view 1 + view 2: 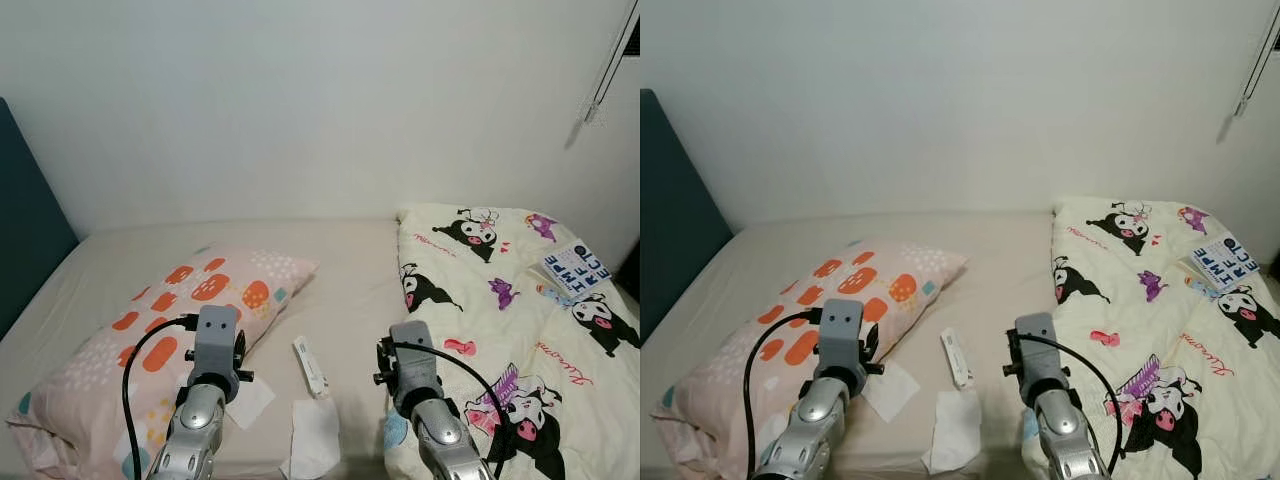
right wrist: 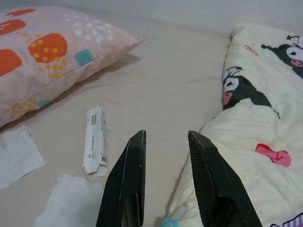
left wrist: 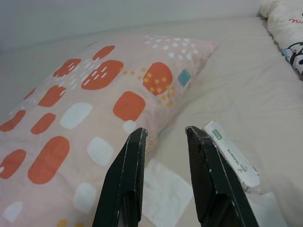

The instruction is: Clean up the room

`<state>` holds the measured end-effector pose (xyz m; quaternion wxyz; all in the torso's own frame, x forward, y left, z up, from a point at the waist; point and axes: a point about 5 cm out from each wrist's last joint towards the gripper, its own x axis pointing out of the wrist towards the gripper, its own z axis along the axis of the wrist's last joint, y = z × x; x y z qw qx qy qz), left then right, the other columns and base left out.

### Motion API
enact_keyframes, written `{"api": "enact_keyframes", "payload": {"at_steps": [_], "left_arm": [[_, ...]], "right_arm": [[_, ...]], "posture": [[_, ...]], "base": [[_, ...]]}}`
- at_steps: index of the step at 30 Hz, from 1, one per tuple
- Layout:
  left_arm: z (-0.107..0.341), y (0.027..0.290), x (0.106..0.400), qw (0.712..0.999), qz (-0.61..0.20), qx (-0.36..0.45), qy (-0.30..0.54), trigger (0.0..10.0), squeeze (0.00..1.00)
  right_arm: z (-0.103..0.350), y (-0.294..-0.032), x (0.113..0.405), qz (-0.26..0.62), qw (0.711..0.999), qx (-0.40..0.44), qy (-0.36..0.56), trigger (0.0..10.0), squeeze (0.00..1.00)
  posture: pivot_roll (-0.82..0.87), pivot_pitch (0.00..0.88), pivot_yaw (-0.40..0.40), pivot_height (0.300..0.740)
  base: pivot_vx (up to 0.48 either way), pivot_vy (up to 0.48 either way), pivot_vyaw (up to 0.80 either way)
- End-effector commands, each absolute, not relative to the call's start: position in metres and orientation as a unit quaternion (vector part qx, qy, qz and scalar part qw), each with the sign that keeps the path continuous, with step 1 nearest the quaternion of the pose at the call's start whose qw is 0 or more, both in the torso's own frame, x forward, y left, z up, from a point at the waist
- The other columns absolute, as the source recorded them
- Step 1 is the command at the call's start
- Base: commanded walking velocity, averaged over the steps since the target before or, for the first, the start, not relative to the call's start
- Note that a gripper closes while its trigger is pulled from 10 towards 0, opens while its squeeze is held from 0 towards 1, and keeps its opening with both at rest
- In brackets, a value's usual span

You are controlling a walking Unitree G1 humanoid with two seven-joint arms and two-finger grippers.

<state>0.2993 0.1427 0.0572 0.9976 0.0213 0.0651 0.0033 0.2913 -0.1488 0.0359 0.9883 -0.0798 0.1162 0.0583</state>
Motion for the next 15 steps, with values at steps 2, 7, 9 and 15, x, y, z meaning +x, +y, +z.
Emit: {"api": "enact_keyframes", "payload": {"at_steps": [2,7,9,15], "left_arm": [[0.052,0.144,0.298,0.996,0.003,0.029,0.079,10.0,0.00],[0.051,0.148,0.298,0.995,-0.011,0.053,0.085,10.0,0.00],[0.050,0.148,0.297,0.994,-0.015,0.063,0.085,10.0,0.00],[0.044,0.146,0.292,0.993,-0.014,0.064,0.097,10.0,0.00]], "right_arm": [[0.030,-0.145,0.288,0.068,0.986,-0.075,0.135,10.0,0.00],[0.021,-0.136,0.283,0.078,0.981,-0.064,0.164,10.0,0.00],[0.020,-0.134,0.282,0.085,0.980,-0.057,0.170,10.0,0.00],[0.014,-0.130,0.278,0.121,0.972,-0.069,0.188,10.0,0.44]], "posture": [[-0.04,0.056,0.008,0.740],[-0.03,0.053,0.034,0.740],[-0.03,0.051,0.021,0.740],[-0.02,0.056,-0.001,0.740]], "base": [[0.000,0.000,0.00],[0.000,0.000,0.00],[0.000,0.000,0.00],[0.000,0.000,0.00]]}}
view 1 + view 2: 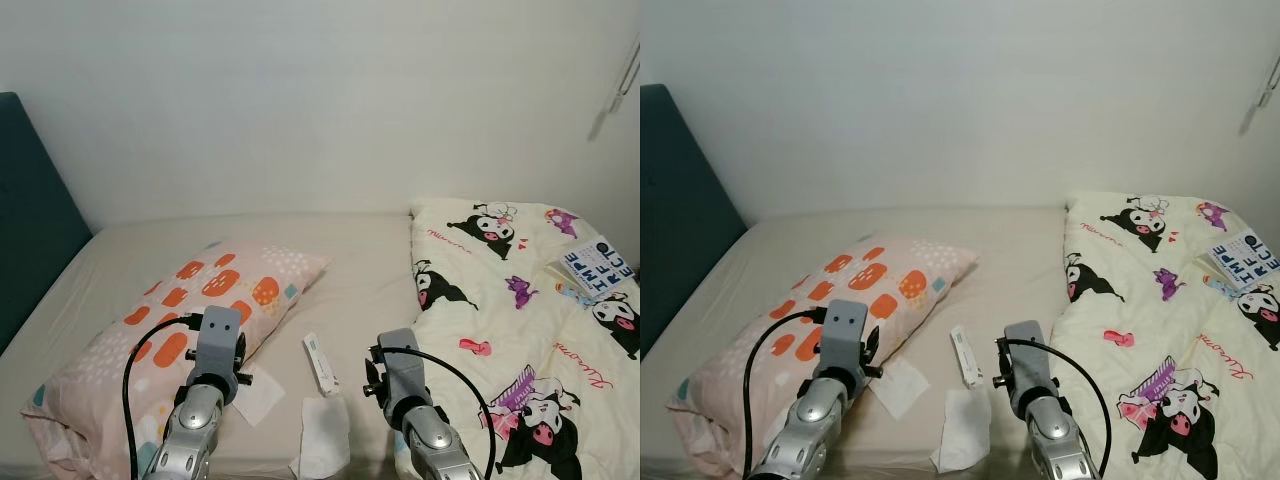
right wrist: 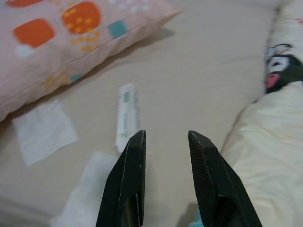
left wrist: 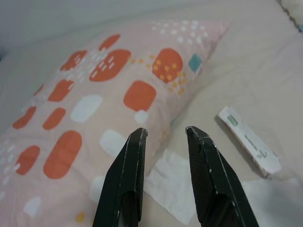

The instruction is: Clean up the room

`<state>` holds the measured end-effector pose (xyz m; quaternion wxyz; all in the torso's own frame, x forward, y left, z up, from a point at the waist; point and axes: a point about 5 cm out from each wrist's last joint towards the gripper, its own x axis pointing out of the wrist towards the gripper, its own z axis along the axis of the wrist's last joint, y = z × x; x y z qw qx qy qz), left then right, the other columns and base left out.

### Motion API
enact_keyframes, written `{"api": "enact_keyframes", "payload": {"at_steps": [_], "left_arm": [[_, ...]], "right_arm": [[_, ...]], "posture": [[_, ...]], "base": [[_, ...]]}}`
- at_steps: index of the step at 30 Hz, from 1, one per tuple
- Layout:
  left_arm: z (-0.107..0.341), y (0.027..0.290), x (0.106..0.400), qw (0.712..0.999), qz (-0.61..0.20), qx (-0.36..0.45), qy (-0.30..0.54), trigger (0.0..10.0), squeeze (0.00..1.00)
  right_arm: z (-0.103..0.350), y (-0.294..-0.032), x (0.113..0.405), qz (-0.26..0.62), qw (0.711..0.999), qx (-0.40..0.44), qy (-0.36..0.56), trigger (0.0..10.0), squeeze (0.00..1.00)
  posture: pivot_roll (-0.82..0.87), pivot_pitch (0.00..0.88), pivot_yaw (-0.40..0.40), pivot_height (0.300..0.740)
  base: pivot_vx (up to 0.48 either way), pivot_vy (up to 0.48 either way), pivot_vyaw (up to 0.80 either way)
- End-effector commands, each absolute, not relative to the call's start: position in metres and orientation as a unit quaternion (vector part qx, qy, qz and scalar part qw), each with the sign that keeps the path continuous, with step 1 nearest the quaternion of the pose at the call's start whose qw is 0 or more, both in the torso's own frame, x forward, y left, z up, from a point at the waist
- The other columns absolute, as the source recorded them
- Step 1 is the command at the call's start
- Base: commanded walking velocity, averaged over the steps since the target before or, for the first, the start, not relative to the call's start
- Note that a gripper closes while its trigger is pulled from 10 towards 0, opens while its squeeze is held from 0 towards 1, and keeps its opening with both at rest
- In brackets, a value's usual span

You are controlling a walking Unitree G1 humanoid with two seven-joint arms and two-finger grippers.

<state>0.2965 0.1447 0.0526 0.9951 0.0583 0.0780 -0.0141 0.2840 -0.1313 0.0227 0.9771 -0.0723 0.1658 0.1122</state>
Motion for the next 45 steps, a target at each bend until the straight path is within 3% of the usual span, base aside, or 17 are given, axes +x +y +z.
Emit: {"api": "enact_keyframes", "payload": {"at_steps": [1,11,12,13,21,39,45], "left_arm": [[0.043,0.145,0.289,0.993,-0.019,0.068,0.097,10.0,0.00],[0.039,0.139,0.280,0.991,-0.052,0.070,0.097,10.0,0.00],[0.039,0.140,0.280,0.992,-0.051,0.065,0.096,10.0,0.00],[0.040,0.140,0.280,0.992,-0.050,0.063,0.096,10.0,0.00],[0.038,0.141,0.277,0.991,-0.069,0.065,0.097,10.0,0.00],[0.040,0.137,0.276,0.990,-0.081,0.067,0.096,10.0,0.00],[0.042,0.135,0.278,0.991,-0.079,0.055,0.094,10.0,0.00]], "right_arm": [[0.013,-0.130,0.277,0.131,0.969,-0.073,0.195,10.0,1.00],[0.013,-0.128,0.277,0.155,0.963,-0.087,0.204,10.0,1.00],[0.015,-0.130,0.279,0.145,0.966,-0.087,0.198,10.0,0.05],[0.018,-0.132,0.281,0.135,0.969,-0.087,0.188,10.0,0.00],[0.023,-0.135,0.284,0.124,0.974,-0.080,0.173,10.0,0.00],[0.023,-0.128,0.281,0.144,0.972,-0.065,0.173,10.0,0.00],[0.024,-0.130,0.281,0.135,0.975,-0.056,0.169,10.0,0.00]], "posture": [[-0.02,0.058,-0.005,0.740],[-0.03,0.066,-0.013,0.740],[-0.03,0.067,-0.013,0.740],[-0.03,0.067,-0.014,0.740],[-0.04,0.072,-0.011,0.740],[-0.03,0.058,-0.008,0.671],[-0.02,0.054,-0.001,0.671]], "base": [[0.000,0.000,0.00],[0.000,0.000,0.00],[0.000,0.000,0.00],[0.000,0.000,0.00],[0.000,0.000,0.00],[0.000,0.000,0.00],[0.000,0.000,0.00]]}}
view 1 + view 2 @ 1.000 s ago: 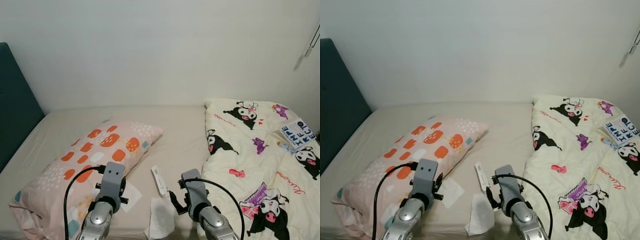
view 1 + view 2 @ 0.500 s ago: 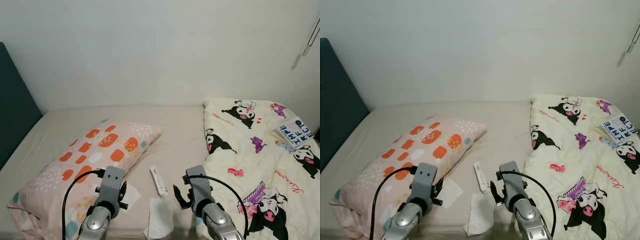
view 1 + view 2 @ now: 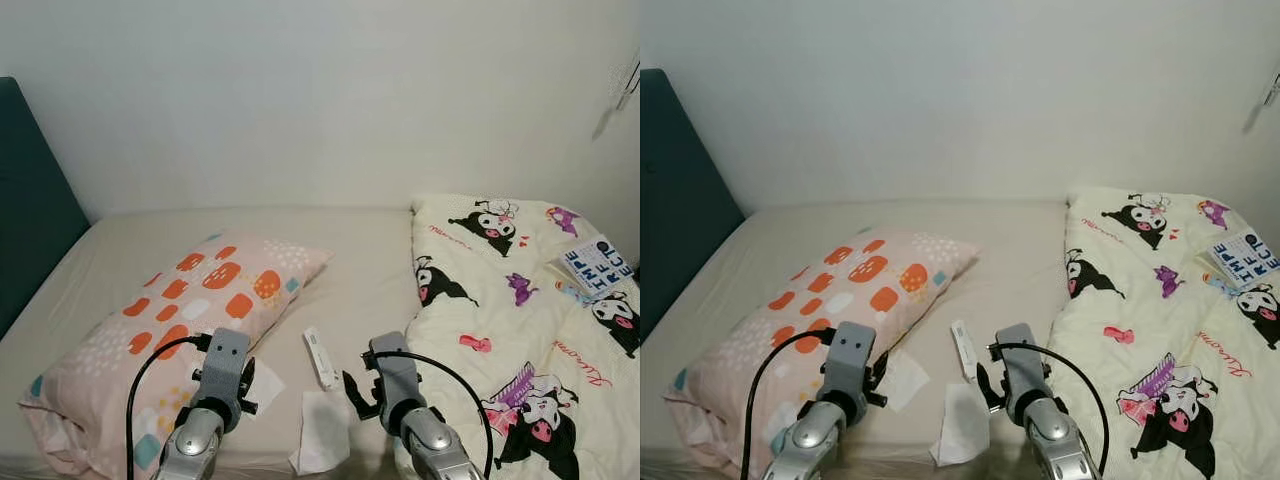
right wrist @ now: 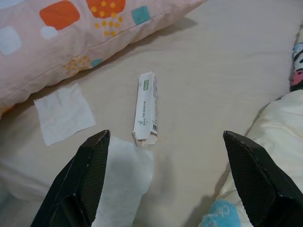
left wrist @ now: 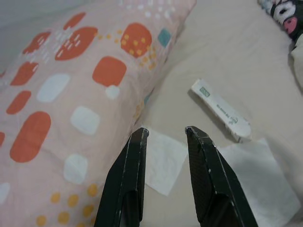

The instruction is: Clean up the room

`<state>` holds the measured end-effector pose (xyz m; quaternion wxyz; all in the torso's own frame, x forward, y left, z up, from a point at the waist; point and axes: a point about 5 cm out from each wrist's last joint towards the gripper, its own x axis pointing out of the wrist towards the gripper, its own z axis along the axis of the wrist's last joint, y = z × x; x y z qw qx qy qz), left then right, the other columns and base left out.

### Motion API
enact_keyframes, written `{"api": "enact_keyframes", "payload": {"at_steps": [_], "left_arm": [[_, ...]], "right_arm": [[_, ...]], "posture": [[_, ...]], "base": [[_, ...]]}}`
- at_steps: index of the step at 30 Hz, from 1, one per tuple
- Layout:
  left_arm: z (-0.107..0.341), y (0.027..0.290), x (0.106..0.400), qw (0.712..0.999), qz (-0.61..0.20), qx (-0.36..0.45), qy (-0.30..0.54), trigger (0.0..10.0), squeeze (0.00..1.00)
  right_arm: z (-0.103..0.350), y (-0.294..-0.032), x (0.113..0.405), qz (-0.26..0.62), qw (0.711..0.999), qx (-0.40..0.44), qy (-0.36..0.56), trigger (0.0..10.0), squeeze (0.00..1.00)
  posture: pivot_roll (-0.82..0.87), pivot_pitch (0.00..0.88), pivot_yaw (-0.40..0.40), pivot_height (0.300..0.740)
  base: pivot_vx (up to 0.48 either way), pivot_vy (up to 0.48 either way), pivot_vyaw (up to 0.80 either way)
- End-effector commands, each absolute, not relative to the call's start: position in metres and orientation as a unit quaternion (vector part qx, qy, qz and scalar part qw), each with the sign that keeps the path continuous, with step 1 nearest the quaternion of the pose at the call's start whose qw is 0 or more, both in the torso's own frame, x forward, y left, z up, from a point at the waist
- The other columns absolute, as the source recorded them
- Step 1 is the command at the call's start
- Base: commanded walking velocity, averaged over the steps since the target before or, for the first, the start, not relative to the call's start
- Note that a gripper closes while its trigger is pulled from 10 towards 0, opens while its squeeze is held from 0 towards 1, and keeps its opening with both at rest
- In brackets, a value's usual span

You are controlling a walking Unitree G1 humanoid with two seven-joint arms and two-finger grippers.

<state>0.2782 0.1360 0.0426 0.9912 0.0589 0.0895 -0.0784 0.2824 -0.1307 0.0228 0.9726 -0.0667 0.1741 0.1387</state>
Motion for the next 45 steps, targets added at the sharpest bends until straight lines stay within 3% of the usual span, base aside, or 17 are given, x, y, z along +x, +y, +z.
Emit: {"api": "enact_keyframes", "payload": {"at_steps": [1,7,18,38,45], "left_arm": [[0.0434,0.1342,0.2786,0.991,-0.082,0.055,0.092,10.0,0.00],[0.0441,0.1321,0.2788,0.989,-0.095,0.066,0.090,10.0,0.00],[0.0452,0.1326,0.2781,0.988,-0.100,0.070,0.091,10.0,0.00],[0.0461,0.1325,0.2771,0.987,-0.109,0.079,0.093,10.0,0.00],[0.0466,0.1352,0.2754,0.986,-0.109,0.083,0.094,10.0,0.00]], "right_arm": [[0.0237,-0.1304,0.2807,0.133,0.975,-0.056,0.168,10.0,0.00],[0.0228,-0.1307,0.2795,0.131,0.975,-0.055,0.168,10.0,0.00],[0.0220,-0.1286,0.2778,0.132,0.975,-0.050,0.169,10.0,0.00],[0.0227,-0.1273,0.2780,0.135,0.975,-0.044,0.171,10.0,0.00],[0.0238,-0.1223,0.2793,0.146,0.974,-0.040,0.170,10.0,0.00]], "posture": [[-0.02,0.053,0.002,0.671],[-0.02,0.051,0.008,0.671],[-0.02,0.055,0.012,0.621],[-0.01,0.071,0.008,0.621],[0.00,0.087,0.009,0.591]], "base": [[0.000,0.000,0.00],[0.000,0.000,0.00],[0.000,0.000,0.00],[0.000,0.000,0.00],[0.000,0.000,0.00]]}}
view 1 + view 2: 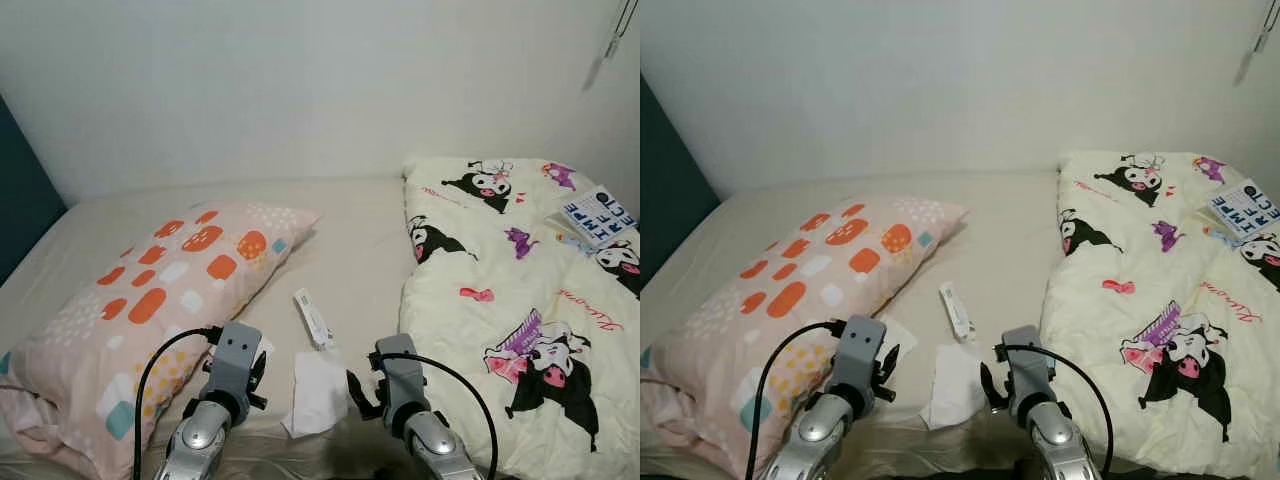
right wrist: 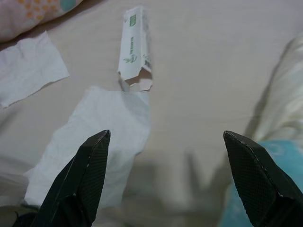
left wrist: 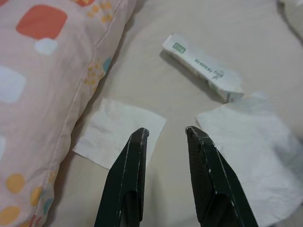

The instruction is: Clean up the room

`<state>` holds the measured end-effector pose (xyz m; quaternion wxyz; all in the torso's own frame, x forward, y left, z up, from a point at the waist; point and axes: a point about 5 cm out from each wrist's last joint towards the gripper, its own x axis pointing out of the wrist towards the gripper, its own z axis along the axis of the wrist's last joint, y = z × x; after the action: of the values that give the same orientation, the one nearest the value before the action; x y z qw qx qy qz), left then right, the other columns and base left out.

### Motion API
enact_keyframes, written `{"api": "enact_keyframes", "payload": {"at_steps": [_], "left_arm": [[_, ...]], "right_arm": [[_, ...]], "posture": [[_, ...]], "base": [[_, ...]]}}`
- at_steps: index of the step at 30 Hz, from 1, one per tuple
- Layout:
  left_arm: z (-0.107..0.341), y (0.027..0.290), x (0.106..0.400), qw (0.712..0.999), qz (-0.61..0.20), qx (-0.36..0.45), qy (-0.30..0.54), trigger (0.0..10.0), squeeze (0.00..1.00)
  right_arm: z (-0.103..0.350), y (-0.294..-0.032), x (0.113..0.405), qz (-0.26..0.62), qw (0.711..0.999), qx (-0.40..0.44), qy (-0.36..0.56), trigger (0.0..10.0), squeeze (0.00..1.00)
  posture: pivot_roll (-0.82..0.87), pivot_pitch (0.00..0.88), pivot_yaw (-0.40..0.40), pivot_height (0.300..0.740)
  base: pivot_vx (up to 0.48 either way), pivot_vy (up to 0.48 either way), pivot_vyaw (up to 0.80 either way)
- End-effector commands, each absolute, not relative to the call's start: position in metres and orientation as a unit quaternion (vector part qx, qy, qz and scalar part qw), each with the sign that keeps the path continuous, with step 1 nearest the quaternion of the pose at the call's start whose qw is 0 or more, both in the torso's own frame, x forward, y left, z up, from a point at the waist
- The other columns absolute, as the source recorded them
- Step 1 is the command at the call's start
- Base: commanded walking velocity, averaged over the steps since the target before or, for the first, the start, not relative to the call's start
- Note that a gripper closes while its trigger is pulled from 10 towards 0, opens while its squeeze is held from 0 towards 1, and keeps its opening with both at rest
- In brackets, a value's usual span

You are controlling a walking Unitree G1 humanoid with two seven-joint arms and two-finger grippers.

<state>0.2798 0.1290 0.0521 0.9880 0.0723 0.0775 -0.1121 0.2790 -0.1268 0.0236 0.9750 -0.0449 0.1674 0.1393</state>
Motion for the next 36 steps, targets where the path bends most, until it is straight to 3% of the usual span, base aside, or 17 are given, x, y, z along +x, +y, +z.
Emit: {"api": "enact_keyframes", "payload": {"at_steps": [1,12,13,14,27,28,32,33,36], "left_arm": [[0.047,0.135,0.275,0.986,-0.109,0.083,0.094,10.0,0.00],[0.054,0.140,0.268,0.983,-0.138,0.093,0.075,10.0,0.00],[0.056,0.139,0.265,0.981,-0.152,0.097,0.069,10.0,0.00],[0.058,0.138,0.263,0.979,-0.165,0.102,0.059,10.0,0.00],[0.083,0.134,0.246,0.955,-0.252,0.160,-0.006,10.0,0.00],[0.085,0.133,0.244,0.953,-0.257,0.163,-0.005,10.0,0.00],[0.086,0.133,0.242,0.951,-0.261,0.164,-0.005,10.0,0.00],[0.088,0.133,0.241,0.950,-0.263,0.166,-0.006,10.0,0.00],[0.093,0.133,0.236,0.947,-0.272,0.172,-0.010,10.0,0.00]], "right_arm": [[0.024,-0.122,0.279,0.146,0.974,-0.040,0.170,10.0,0.00],[0.032,-0.107,0.289,0.203,0.967,-0.045,0.150,10.0,0.02],[0.034,-0.105,0.291,0.207,0.966,-0.052,0.145,10.0,0.98],[0.036,-0.101,0.293,0.215,0.965,-0.048,0.139,10.0,1.00],[0.038,-0.093,0.310,0.242,0.952,-0.102,0.160,10.0,1.00],[0.037,-0.093,0.311,0.241,0.951,-0.104,0.164,10.0,0.69],[0.037,-0.093,0.313,0.241,0.950,-0.104,0.167,10.0,0.69],[0.038,-0.093,0.316,0.241,0.951,-0.101,0.168,10.0,0.00],[0.043,-0.090,0.324,0.249,0.948,-0.092,0.174,10.0,0.00]], "posture": [[0.00,0.087,0.009,0.591],[0.01,0.122,0.001,0.586],[0.02,0.137,-0.003,0.586],[0.02,0.143,-0.004,0.586],[0.06,0.208,-0.013,0.586],[0.06,0.217,-0.014,0.586],[0.06,0.217,-0.014,0.586],[0.08,0.241,-0.013,0.586],[0.09,0.246,-0.012,0.586]], "base": [[0.000,0.000,0.00],[0.000,0.000,0.00],[0.000,0.000,0.00],[0.000,0.000,0.00],[0.000,0.000,0.00],[0.000,0.000,0.00],[0.000,0.000,0.00],[0.000,0.000,0.00],[0.000,0.000,0.00]]}}
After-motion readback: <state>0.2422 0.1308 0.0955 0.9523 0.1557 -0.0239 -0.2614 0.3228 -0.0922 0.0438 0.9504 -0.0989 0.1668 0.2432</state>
